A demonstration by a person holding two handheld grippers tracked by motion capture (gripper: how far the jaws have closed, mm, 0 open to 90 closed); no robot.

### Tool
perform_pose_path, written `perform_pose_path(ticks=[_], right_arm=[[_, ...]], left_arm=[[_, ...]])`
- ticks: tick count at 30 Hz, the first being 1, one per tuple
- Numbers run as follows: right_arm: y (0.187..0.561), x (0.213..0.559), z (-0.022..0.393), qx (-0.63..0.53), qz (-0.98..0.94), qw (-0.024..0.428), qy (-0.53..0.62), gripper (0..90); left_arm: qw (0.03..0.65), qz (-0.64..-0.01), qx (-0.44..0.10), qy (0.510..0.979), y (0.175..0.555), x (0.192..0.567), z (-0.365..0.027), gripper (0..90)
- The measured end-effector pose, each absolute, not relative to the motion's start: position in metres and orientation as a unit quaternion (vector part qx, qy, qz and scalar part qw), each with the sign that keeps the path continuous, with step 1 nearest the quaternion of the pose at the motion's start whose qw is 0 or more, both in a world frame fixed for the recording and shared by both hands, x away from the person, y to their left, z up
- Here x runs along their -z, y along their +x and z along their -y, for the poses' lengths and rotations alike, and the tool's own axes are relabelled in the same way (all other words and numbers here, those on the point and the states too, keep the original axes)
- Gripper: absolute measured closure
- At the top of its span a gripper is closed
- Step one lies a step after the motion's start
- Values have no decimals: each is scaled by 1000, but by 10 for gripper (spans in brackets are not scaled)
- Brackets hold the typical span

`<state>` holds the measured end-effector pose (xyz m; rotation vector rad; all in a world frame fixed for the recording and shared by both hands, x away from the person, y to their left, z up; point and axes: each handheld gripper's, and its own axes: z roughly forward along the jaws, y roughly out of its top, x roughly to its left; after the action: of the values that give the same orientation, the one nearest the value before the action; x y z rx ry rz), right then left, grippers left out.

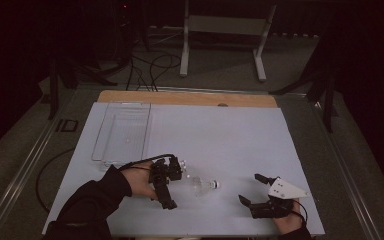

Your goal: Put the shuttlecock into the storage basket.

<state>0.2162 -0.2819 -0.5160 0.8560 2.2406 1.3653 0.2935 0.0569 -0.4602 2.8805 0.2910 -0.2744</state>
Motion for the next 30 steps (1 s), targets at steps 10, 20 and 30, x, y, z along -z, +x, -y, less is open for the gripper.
perform_pose_path(ticks=[10,20,30], right_arm=[[216,516,282,-485,-798,192,303,90],[216,516,282,-485,-798,191,303,90],[216,516,282,-484,-799,191,300,90]], left_arm=[[105,-95,98,985,304,463,-46,0],[108,-96,85,986,315,464,-36,0],[122,-90,78,985,326,468,-25,39]])
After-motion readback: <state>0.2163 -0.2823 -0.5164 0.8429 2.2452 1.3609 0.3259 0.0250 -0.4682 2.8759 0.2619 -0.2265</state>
